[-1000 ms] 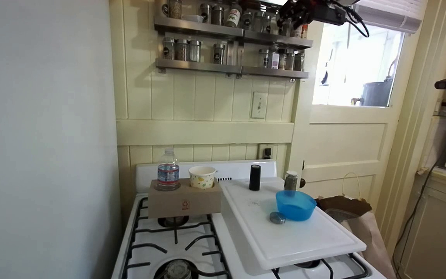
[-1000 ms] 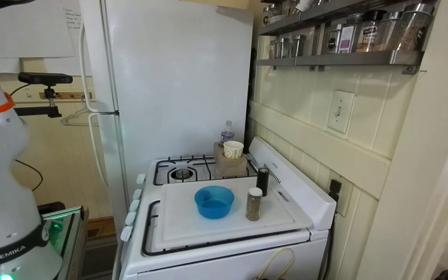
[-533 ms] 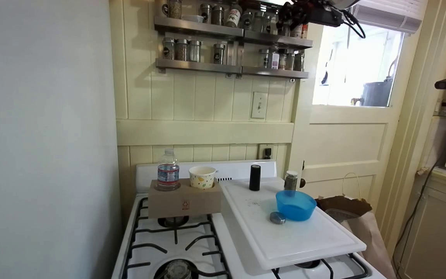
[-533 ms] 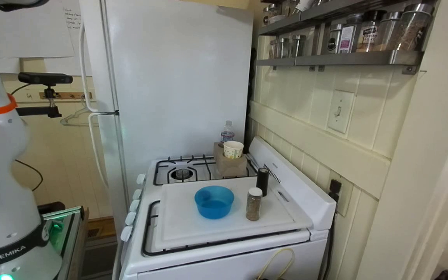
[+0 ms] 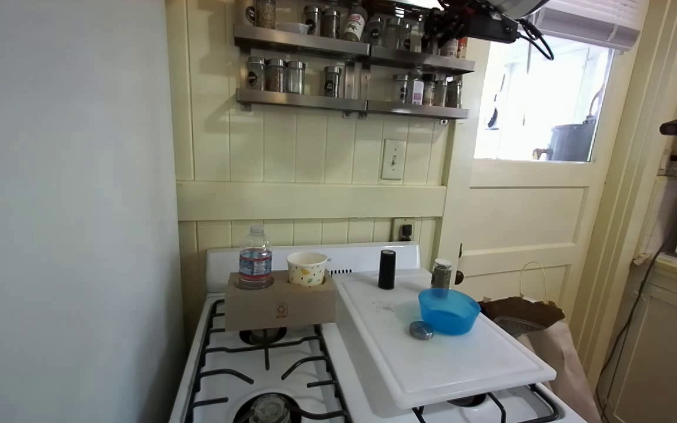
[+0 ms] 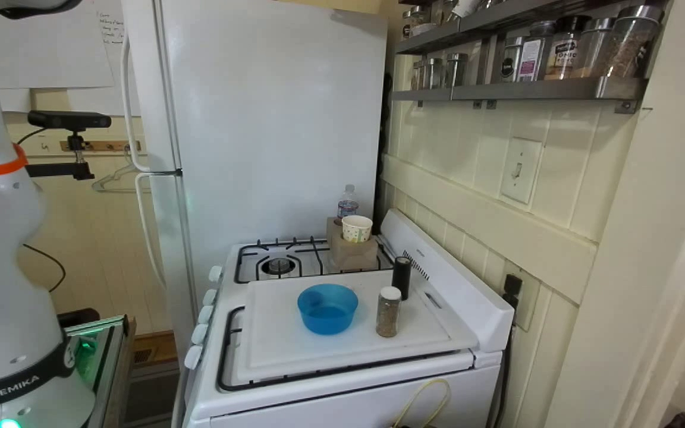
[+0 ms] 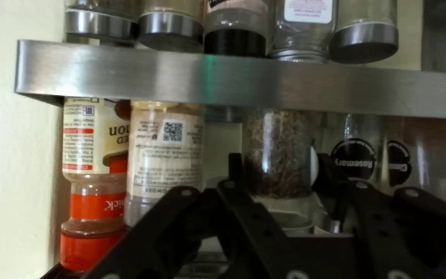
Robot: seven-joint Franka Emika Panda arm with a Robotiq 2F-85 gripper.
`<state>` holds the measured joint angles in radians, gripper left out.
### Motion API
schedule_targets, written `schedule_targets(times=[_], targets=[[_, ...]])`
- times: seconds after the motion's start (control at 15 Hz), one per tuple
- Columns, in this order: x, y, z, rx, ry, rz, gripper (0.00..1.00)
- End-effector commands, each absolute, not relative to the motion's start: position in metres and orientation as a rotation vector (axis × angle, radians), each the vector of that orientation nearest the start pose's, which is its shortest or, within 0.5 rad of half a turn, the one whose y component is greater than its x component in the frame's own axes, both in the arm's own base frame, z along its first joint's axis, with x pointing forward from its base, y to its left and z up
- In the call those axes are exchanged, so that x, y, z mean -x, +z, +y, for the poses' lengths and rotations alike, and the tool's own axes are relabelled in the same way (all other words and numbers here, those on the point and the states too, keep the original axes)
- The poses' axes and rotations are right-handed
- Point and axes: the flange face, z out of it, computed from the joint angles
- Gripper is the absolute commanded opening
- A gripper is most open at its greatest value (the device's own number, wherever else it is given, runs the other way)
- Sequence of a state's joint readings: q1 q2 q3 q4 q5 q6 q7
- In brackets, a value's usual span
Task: Pick up a spice bottle and shake it into the blue bowl
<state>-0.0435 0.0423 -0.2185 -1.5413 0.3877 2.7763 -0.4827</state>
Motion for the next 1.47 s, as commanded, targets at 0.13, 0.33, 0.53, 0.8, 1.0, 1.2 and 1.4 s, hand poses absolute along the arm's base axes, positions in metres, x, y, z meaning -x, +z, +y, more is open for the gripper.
schedule_targets(times=[0.13, 0.33, 0.53, 0.8, 1.0, 1.2, 1.4], targets=[[-0.585, 0.771, -0.168, 2.664, -1.919, 0.009, 0.23], [-0.581, 0.779, -0.159, 2.715, -1.959, -0.114, 0.23], [-0.578, 0.786, -0.152, 2.79, -2.023, -0.238, 0.23], [-0.577, 0.785, -0.15, 2.927, -2.032, -0.411, 0.23], [-0.575, 0.785, -0.139, 3.024, -1.976, -0.602, 0.23], [-0.575, 0.78, -0.125, 3.077, -1.918, -0.799, 0.23], [-0.575, 0.776, -0.115, 3.091, -1.864, -0.945, 0.23]])
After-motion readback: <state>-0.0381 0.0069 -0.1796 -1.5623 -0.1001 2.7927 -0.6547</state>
